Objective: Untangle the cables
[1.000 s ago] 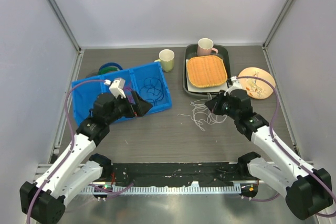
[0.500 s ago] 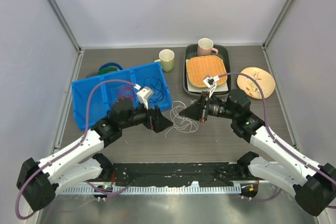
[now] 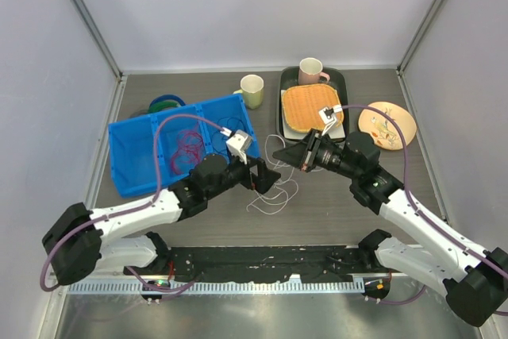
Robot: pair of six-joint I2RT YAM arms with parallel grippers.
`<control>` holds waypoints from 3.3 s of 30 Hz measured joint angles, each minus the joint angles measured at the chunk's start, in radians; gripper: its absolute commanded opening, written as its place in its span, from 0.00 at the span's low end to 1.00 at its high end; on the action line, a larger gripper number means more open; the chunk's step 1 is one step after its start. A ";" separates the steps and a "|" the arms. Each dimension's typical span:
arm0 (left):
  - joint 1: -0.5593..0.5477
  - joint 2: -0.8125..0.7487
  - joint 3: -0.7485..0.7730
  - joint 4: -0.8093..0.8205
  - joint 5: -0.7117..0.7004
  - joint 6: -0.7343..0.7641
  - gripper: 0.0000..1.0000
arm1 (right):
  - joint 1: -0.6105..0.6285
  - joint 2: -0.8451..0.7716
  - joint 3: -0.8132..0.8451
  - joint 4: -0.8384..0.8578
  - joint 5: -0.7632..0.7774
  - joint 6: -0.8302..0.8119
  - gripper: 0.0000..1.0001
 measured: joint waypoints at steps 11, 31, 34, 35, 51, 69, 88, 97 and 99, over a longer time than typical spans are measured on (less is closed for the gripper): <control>-0.040 0.237 0.027 0.270 -0.146 -0.024 1.00 | 0.002 0.000 0.008 0.015 0.108 0.251 0.01; -0.040 0.393 0.128 0.579 -0.218 -0.086 0.52 | 0.002 -0.097 0.021 0.013 0.217 0.421 0.01; -0.042 0.413 0.135 0.611 -0.217 -0.087 0.40 | 0.003 -0.106 0.020 0.013 0.225 0.431 0.01; -0.043 0.418 0.135 0.624 -0.217 -0.087 0.36 | 0.002 -0.110 0.018 0.014 0.228 0.435 0.01; -0.069 0.323 0.024 0.724 -0.298 -0.051 0.00 | 0.002 -0.136 -0.009 -0.027 0.279 0.406 0.46; -0.070 -0.193 0.125 0.162 -0.463 0.065 0.00 | 0.002 -0.184 -0.085 -0.322 0.554 -0.166 0.69; -0.071 -0.227 0.618 -0.290 -0.576 0.224 0.00 | 0.301 0.266 -0.178 0.130 0.366 -0.540 0.71; -0.071 -0.257 0.617 -0.367 -0.578 0.209 0.00 | 0.363 0.597 -0.062 0.351 0.478 -0.662 0.69; -0.071 -0.272 0.617 -0.372 -0.586 0.206 0.01 | 0.365 0.670 -0.026 0.384 0.473 -0.690 0.69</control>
